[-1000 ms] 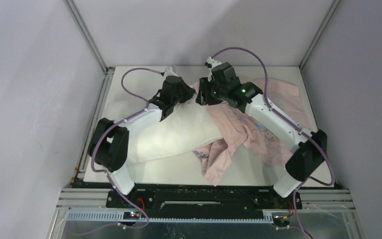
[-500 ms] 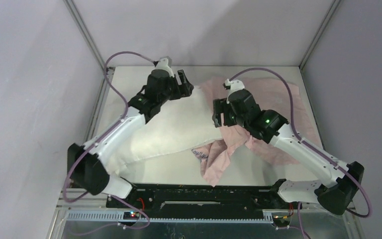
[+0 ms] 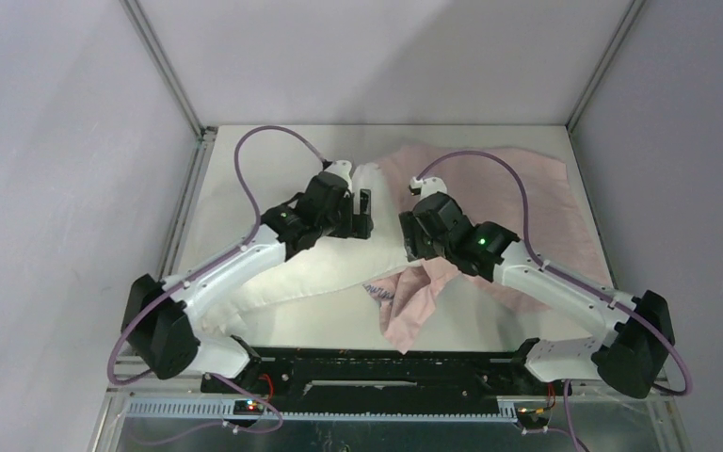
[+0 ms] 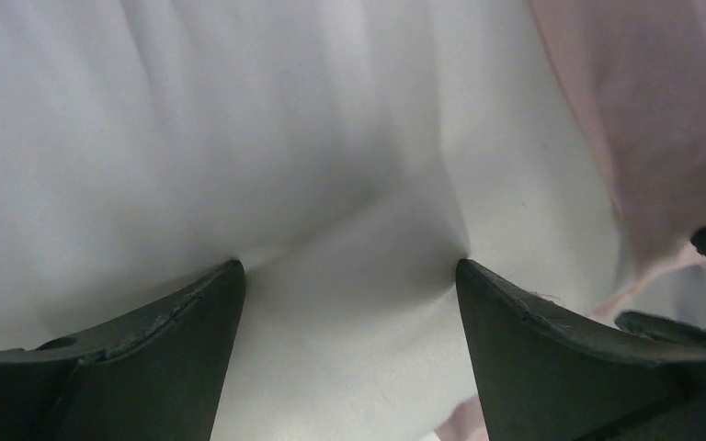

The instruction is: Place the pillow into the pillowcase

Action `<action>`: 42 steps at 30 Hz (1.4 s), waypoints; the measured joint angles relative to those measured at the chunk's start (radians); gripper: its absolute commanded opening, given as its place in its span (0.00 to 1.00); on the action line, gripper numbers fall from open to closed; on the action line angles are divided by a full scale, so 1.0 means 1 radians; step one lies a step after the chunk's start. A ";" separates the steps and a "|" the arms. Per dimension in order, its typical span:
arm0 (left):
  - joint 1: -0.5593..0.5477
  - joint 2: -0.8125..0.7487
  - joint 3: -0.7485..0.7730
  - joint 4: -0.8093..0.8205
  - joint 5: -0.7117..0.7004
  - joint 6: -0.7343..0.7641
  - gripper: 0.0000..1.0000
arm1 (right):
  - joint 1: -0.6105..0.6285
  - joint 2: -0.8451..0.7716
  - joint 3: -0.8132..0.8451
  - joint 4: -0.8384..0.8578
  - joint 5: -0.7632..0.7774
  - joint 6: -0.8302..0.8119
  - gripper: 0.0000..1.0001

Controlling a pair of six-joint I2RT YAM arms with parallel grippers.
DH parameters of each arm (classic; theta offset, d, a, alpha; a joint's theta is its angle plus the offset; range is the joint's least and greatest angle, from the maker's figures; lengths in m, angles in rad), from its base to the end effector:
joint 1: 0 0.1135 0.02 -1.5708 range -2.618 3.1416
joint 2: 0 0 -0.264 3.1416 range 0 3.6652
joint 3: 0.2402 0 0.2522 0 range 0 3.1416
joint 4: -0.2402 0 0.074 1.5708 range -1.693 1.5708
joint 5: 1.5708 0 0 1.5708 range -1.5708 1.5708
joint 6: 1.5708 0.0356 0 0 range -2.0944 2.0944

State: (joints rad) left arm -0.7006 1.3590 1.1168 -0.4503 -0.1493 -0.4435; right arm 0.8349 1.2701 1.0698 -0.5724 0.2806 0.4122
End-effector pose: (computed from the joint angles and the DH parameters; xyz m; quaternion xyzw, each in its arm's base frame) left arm 0.2333 -0.1898 0.3014 0.0843 0.8992 -0.1728 0.3930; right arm 0.1894 0.1945 0.3002 -0.1383 0.9035 0.1200 0.3876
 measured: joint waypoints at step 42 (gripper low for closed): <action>-0.048 0.087 -0.043 0.217 -0.030 -0.324 0.00 | 0.070 0.095 -0.098 0.076 -0.144 0.109 0.19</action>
State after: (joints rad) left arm -0.7490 1.4456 1.0733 -0.2329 -0.1795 -0.7673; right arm 0.9047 1.3655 0.9718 -0.4961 0.1368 0.5217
